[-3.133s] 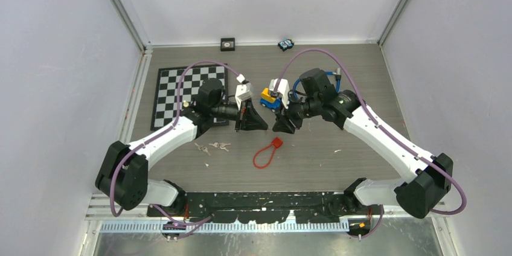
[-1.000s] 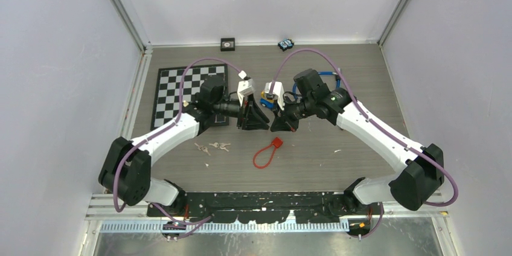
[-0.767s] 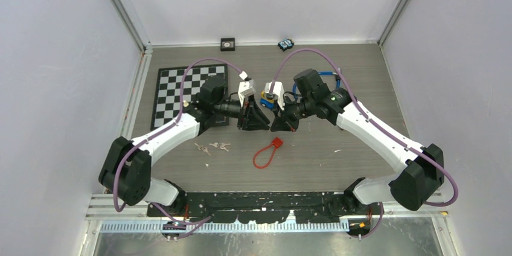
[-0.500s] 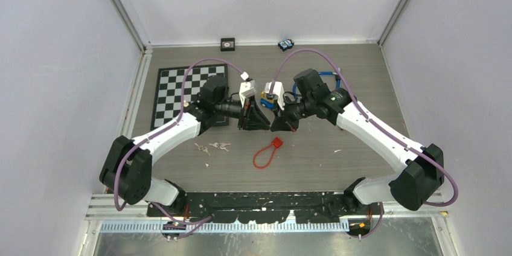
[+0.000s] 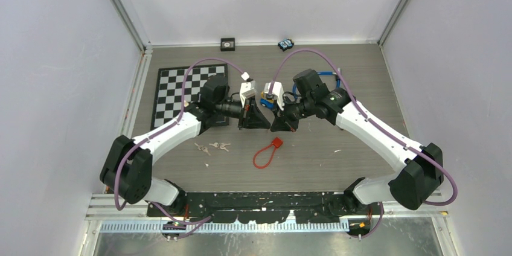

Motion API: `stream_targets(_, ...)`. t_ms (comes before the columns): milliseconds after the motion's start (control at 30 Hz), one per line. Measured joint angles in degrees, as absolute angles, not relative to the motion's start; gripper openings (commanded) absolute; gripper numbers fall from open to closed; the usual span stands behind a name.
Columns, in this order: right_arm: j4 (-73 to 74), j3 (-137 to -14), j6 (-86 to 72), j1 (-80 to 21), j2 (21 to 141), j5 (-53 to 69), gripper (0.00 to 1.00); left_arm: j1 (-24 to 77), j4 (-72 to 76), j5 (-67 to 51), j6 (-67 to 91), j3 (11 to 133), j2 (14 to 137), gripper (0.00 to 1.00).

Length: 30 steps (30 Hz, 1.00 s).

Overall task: Unlock with the key
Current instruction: Pick up the key from the center of the board.

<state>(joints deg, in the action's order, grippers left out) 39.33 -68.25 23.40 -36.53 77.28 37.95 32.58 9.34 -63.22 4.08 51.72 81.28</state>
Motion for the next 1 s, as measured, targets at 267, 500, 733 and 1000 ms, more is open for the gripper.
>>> stream_targets(267, 39.4, -68.2, 23.4, -36.5, 77.3, 37.5, 0.08, 32.6, 9.0, -63.2, 3.4, 51.7, 81.3, 0.0)
stream_targets(500, 39.2, -68.2, 22.5, -36.5, 77.3, 36.4, 0.47, 32.6, 9.0, -63.0, 2.5, 50.4, 80.0, 0.0)
stream_targets(733, 38.9, -67.3, 22.3, -36.0, 76.3, 33.8, 0.61, 30.9, 9.1, -63.0, 2.5, 48.1, 78.1, 0.0)
stream_targets(1000, 38.5, -65.1, 21.1, -33.1, 75.2, 28.1, 0.72, 26.3, 5.5, -63.0, 0.8, 47.4, 73.5, 0.0)
